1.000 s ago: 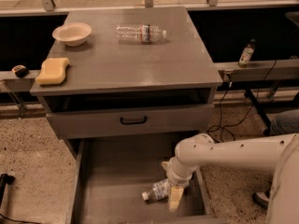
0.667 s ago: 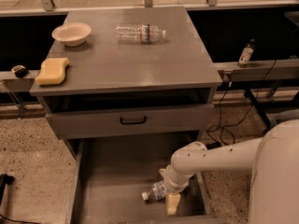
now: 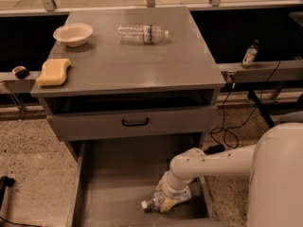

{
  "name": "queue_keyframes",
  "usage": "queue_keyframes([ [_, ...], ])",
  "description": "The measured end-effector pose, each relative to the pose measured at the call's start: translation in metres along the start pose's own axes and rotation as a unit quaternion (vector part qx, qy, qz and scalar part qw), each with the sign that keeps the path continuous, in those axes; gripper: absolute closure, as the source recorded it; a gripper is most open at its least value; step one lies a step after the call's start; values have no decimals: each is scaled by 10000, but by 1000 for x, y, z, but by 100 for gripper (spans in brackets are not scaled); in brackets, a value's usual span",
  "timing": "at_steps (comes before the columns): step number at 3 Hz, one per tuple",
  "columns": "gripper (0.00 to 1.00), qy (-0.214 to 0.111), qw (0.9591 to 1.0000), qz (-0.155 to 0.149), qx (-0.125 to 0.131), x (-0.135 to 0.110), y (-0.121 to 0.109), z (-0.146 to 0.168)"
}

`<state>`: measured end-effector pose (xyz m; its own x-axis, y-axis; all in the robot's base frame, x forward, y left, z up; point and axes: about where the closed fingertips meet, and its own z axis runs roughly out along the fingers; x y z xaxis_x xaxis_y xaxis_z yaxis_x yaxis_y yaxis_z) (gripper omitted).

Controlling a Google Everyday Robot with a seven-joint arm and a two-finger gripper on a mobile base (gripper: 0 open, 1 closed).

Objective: Pick blue plastic bottle from middle drawer and place on counter

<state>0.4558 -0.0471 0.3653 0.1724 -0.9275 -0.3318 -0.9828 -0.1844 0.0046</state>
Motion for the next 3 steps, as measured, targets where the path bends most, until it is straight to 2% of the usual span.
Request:
queue_keyframes([
  [1, 73, -792, 9968, 67, -109, -19, 2, 9],
  [2, 96, -1758, 9844, -20, -21, -48, 12, -35],
  [3, 100, -2074, 9736, -816, 493, -73, 26, -125],
])
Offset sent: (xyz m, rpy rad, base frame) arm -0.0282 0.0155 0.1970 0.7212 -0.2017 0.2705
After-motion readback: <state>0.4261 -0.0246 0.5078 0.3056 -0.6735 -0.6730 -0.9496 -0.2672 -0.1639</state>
